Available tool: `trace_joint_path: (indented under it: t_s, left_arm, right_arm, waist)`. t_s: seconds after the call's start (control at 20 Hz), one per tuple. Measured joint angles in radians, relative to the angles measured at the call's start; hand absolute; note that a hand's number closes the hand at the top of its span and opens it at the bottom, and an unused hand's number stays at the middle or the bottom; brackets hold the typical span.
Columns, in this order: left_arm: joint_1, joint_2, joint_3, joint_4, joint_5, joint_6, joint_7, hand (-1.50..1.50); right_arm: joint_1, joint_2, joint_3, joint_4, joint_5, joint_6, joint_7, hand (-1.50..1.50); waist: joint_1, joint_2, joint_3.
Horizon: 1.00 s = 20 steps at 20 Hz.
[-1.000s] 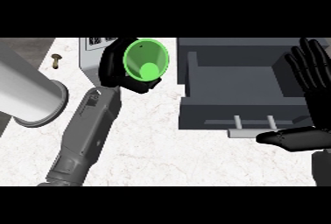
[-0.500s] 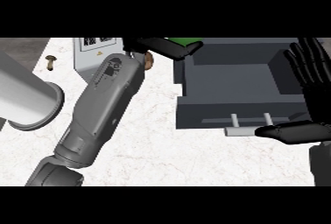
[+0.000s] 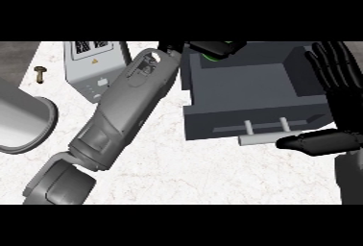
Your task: Pick up the cup, place it into the drawer and close the drawer
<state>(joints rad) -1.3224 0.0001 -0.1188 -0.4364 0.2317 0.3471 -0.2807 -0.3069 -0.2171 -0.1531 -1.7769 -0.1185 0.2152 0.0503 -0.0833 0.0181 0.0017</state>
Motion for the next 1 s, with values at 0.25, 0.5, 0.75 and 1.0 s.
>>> trace_joint_path:
  t_s: [0.25,0.5,0.75,1.0]
  left_arm:
    - [-0.012,0.000,-0.082,0.101,0.029,-0.044,0.035,1.50]
    - [-0.006,0.000,-0.158,0.146,0.049,-0.078,0.058,-1.50]
    - [0.018,0.000,-0.195,0.141,0.092,-0.085,0.035,-1.50]
    - [0.045,0.000,-0.185,0.096,0.181,-0.093,-0.017,-1.50]
  right_arm:
    - [-0.020,0.007,0.019,-0.010,-0.005,0.006,0.007,-1.50]
    - [-0.047,0.005,0.032,-0.008,-0.016,0.021,0.015,-1.50]
    - [-0.084,0.011,0.052,-0.001,-0.029,0.036,0.024,-1.50]
    - [-0.106,0.024,0.102,0.012,-0.110,0.122,0.034,1.50]
  waist:
    - [-0.036,0.010,0.000]
    - [-0.076,0.020,0.001]
    - [-0.108,0.030,0.000]
    - [-0.122,0.033,0.000]
